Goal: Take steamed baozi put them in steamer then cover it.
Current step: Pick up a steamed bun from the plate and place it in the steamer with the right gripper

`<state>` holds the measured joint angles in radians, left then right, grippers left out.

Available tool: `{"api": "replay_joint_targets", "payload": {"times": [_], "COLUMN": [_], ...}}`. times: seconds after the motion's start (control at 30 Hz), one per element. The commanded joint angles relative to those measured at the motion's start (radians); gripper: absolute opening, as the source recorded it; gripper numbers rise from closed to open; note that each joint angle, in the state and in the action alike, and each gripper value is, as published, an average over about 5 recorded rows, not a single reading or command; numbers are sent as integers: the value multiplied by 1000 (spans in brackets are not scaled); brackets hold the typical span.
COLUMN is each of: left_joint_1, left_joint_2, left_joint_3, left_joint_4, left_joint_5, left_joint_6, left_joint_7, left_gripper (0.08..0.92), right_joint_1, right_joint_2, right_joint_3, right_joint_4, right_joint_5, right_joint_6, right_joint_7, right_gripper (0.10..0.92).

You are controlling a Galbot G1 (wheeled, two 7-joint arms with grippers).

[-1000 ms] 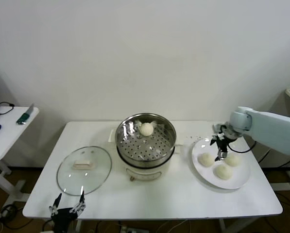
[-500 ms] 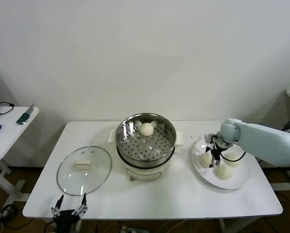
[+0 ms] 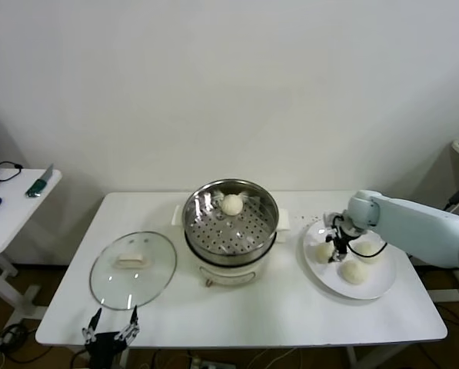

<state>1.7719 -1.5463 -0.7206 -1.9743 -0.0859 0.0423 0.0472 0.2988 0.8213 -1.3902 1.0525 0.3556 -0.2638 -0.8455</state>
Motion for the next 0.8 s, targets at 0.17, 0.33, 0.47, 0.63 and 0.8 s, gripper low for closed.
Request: {"api": "replay_joint_targets", "payload": {"times": [0.17, 0.33, 0.47, 0.63, 0.8], "left_joint_1": [2, -3, -4, -5, 2], "left_joint_2": [-1, 1, 5, 7, 7], "left_joint_3": [10, 14, 15, 15, 17], "left_joint_4": [0, 1, 0, -12, -28], "left_joint_5": [11, 12, 12, 10, 8], "left_joint_6": [-3, -4, -5, -4, -4], "left_joint_7": [0, 0, -1, -1, -1], "left_gripper": [823, 823, 823, 823, 823], "right_joint_1": [288, 555, 716, 809, 764], "right_joint_2": [-10, 5, 34, 107, 212], "right_joint_3": [-138, -275, -318, -302, -251], "right_joint_4": [62, 140, 241, 357, 408], "right_joint_5": [113, 231, 333, 453, 516], "right_joint_6": [35, 51, 36, -10, -65], "right_joint_7": [-63, -113, -127, -93, -19], "right_gripper": [636, 636, 636, 636, 636]}}
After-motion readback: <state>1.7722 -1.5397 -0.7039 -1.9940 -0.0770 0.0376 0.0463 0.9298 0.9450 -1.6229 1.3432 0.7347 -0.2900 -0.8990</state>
